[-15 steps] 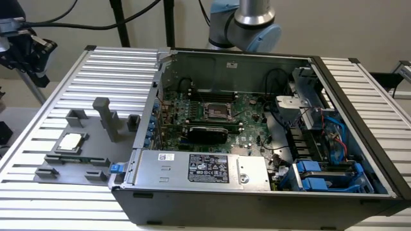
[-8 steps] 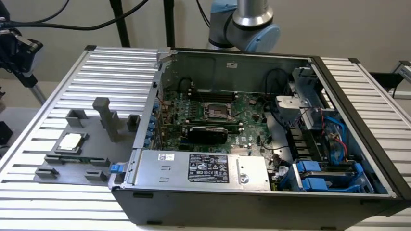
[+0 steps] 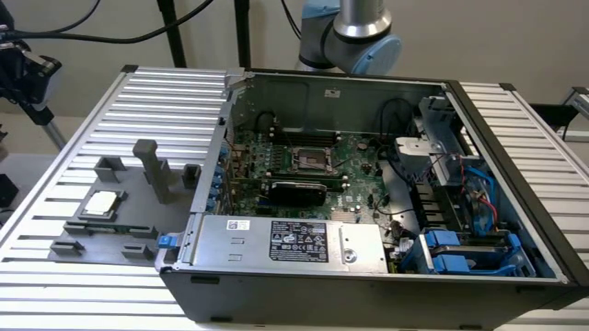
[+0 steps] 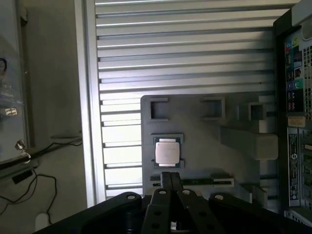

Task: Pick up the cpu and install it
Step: 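Pick up the cpu and move it towards the insertion slot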

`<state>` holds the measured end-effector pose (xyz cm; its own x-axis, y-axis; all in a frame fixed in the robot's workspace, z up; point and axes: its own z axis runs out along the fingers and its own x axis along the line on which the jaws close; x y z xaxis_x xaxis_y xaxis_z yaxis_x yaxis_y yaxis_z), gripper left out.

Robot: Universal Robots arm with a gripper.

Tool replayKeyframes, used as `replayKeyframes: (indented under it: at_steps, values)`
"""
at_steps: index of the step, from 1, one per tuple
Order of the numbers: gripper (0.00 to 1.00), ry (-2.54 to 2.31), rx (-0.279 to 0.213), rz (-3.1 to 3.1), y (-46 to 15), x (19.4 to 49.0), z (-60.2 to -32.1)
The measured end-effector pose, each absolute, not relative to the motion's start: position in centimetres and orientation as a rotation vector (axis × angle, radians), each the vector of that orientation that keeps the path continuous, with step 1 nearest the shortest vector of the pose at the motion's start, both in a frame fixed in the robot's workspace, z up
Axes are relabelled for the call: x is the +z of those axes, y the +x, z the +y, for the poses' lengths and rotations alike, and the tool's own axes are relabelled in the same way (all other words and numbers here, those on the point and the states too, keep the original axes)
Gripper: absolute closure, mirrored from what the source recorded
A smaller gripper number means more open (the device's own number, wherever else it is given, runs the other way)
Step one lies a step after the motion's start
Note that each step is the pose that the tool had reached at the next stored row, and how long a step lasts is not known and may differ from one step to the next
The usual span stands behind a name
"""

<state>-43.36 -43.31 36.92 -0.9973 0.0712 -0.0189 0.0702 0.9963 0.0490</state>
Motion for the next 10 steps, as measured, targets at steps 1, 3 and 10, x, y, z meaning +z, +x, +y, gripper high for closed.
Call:
replayKeyframes:
  at_steps: [1, 3, 10]
  values:
    - [0.89, 0.110, 0.075, 3.118, -43.36, 36.92, -43.31]
    - [0.89, 0.110, 0.075, 3.118, -43.36, 36.92, -43.31]
    - [0.70, 0.110, 0.075, 3.118, -43.36, 36.92, -43.31]
